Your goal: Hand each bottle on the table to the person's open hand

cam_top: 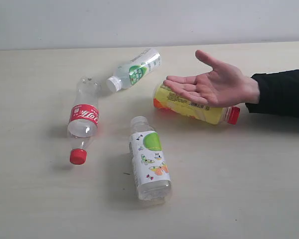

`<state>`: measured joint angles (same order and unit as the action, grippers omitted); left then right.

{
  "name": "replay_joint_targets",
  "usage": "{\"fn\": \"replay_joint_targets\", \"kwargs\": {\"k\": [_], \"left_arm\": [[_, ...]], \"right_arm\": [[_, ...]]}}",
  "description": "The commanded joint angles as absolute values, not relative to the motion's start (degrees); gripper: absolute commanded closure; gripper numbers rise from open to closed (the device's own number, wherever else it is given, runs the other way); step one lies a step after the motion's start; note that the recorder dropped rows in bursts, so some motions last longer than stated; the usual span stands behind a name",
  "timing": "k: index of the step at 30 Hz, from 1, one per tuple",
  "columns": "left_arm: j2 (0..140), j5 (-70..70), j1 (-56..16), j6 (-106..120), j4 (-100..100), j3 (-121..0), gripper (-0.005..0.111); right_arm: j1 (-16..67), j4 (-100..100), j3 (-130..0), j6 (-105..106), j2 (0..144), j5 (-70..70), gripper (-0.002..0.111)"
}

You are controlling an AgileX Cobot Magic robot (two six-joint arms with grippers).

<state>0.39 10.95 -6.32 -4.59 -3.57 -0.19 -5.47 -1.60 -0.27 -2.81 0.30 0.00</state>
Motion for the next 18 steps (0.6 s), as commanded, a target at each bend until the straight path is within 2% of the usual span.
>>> {"fn": "replay_joint_targets", "kwargs": {"k": [1,7,13,18], "left_arm": [[0.00,10.82,-6.18,-4.64,-3.80,0.00,0.107],[0.00,10.82,-6.18,-4.64,-3.80,0.00,0.107],[0.00,10.82,-6.18,-4.64,-3.80,0.00,0.107],[0.00,10.82,-6.18,-4.64,-3.80,0.00,0.107]], "right_arm": [[-5.66,-7.25,0.00,-8.00,0.00,-9.11,0.108],[-5.66,-14.50,0.00,-10.78,0.00,-10.62,0.108],[-5.66,-19.25,0.00,-11.03,0.00,-18.58,0.108],[-5.66,-26.28,0.00,-25.27,0.00,-23.30,0.108]]}}
